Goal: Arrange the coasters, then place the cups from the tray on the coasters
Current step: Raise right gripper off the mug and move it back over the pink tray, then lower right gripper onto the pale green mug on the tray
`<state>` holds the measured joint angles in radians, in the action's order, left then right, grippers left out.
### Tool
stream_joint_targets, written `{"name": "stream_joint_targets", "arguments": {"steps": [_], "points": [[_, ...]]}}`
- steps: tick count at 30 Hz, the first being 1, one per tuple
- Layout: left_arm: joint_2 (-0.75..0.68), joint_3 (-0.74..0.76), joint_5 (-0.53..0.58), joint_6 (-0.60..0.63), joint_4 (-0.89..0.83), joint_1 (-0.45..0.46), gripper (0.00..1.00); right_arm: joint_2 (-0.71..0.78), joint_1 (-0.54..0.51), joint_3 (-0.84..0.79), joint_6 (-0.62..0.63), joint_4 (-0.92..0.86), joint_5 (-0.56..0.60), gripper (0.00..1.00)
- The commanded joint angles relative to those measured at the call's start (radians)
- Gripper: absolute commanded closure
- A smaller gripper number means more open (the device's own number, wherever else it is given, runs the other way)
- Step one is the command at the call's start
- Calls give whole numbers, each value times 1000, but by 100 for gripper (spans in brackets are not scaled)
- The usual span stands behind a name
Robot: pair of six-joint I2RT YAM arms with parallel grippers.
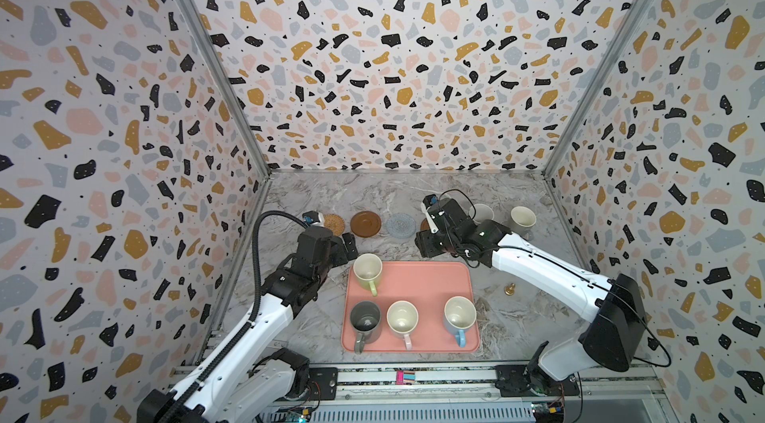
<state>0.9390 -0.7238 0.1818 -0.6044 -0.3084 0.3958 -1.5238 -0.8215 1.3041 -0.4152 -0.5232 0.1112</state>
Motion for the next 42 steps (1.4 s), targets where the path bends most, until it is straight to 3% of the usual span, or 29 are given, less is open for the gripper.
{"name": "stream_joint_targets", "arguments": {"steps": [1, 27, 42], "points": [[-10, 0, 4, -11, 31, 5, 0, -13, -25, 48, -23, -16, -34, 36], [-52, 33, 16, -32, 26, 2, 0, -235, -251, 195, -82, -33, -134, 36], [-66, 46, 22, -46, 21, 2, 0, -314, -289, 195, -140, -12, -129, 36]]}}
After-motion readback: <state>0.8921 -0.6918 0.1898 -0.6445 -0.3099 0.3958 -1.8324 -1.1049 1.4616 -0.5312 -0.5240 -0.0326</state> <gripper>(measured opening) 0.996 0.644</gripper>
